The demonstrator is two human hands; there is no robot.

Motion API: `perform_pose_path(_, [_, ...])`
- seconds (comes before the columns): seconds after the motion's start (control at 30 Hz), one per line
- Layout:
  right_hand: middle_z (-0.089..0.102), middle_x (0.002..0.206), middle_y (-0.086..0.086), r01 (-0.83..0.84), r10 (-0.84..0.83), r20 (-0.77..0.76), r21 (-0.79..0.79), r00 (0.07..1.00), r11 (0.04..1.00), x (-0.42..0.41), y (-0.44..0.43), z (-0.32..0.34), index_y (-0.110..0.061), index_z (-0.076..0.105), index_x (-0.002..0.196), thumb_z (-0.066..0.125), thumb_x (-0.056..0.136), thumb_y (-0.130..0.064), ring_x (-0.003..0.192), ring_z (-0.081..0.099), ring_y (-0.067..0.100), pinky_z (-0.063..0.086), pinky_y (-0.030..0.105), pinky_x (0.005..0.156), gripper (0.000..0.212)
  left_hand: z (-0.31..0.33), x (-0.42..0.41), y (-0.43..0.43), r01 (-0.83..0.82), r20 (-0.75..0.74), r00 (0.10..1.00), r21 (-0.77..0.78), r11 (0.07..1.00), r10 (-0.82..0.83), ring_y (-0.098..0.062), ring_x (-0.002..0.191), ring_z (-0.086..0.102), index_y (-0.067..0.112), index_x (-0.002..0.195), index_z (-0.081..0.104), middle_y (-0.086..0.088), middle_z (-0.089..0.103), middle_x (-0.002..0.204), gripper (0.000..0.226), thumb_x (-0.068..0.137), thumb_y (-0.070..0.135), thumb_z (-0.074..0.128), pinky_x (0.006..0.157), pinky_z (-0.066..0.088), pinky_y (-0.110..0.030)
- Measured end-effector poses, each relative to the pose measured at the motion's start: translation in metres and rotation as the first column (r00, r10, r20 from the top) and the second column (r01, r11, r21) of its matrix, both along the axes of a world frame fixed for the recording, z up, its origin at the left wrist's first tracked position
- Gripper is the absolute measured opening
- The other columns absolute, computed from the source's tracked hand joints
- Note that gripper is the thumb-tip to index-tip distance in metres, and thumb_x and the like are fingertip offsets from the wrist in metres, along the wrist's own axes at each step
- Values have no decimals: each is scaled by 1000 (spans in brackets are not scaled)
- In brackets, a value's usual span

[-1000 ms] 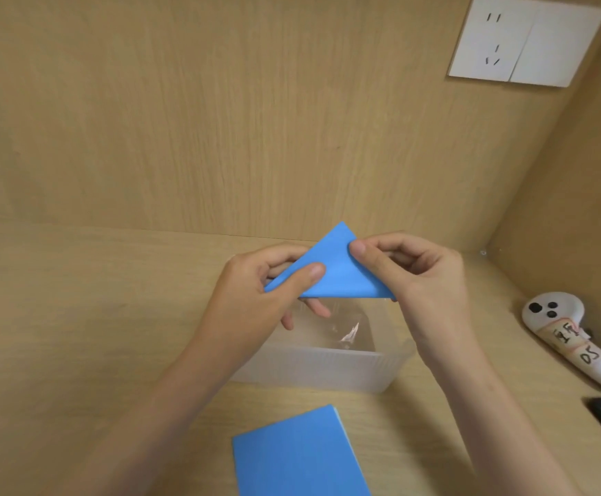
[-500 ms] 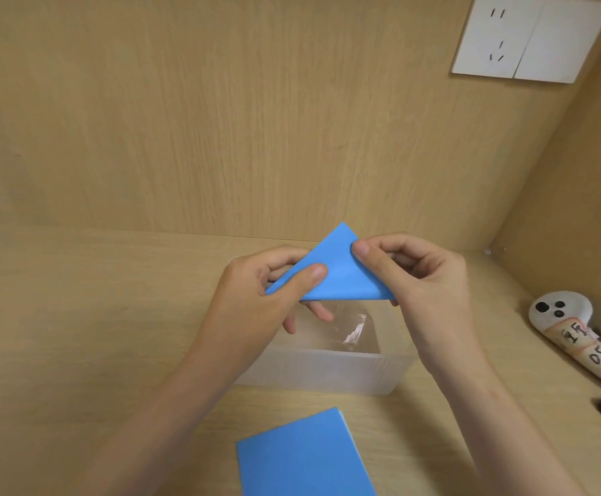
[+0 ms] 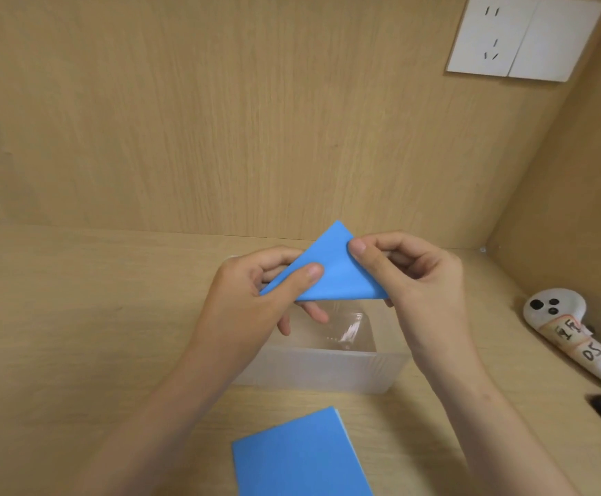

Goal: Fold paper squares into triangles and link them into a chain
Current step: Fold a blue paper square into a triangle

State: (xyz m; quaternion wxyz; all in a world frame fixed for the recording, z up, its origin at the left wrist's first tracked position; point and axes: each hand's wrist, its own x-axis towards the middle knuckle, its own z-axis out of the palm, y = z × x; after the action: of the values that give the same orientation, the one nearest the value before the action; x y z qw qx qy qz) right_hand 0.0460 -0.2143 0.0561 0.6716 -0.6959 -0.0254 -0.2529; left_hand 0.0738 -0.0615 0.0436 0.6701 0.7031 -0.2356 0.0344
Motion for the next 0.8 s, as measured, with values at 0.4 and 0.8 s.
perform_pose_path(0.4, [67, 64, -5, 1, -1, 23, -5, 1000, 1000, -2, 1, -1, -6, 69, 75, 69, 82, -11, 52, 53, -2, 35, 7, 50, 9, 3, -3, -2, -4, -16, 1000, -26, 1000, 3, -3, 37, 53, 12, 81, 69, -5, 69, 56, 11, 87, 8, 61, 41, 40, -17])
perform_pose_path(0.8, [66, 61, -9, 3, -4, 25, 8, 1000, 1000, -2, 1, -1, -9, 69, 72, 69, 81, -14, 51, 53, -1, 35, 6, 49, 11, 3, -4, -2, -16, 8, 1000, -3, 1000, 16, -3, 38, 52, 15, 79, 70, -3, 69, 55, 13, 87, 10, 61, 42, 39, -17])
